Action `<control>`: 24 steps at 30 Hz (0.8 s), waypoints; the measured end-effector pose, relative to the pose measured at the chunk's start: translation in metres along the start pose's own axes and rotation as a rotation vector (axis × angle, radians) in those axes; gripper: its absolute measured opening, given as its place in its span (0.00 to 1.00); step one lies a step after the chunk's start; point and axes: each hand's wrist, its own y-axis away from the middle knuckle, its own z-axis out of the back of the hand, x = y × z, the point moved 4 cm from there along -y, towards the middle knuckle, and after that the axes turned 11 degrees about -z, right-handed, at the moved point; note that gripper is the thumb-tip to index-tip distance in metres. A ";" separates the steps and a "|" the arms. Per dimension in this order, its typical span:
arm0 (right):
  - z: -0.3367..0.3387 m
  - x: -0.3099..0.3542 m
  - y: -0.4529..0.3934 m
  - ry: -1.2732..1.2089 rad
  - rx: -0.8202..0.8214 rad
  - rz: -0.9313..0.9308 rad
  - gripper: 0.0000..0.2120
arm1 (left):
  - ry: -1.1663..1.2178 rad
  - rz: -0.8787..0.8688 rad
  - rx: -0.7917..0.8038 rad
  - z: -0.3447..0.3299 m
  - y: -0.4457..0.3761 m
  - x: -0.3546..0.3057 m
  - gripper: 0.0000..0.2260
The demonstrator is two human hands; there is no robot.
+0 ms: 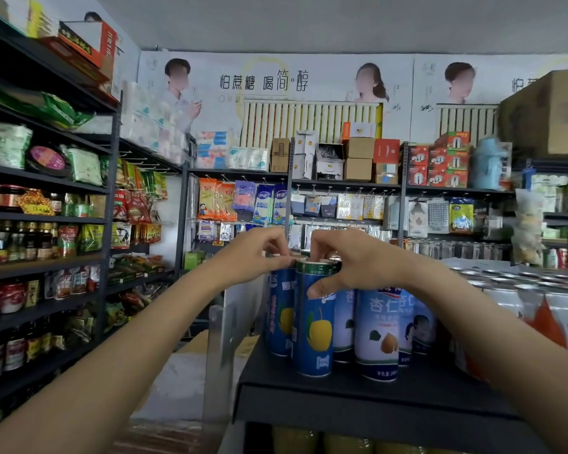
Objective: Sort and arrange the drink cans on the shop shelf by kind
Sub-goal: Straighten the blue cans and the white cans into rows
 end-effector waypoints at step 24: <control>0.030 -0.120 0.039 0.156 -0.050 -0.280 0.15 | -0.181 -0.138 0.254 -0.054 -0.041 -0.096 0.12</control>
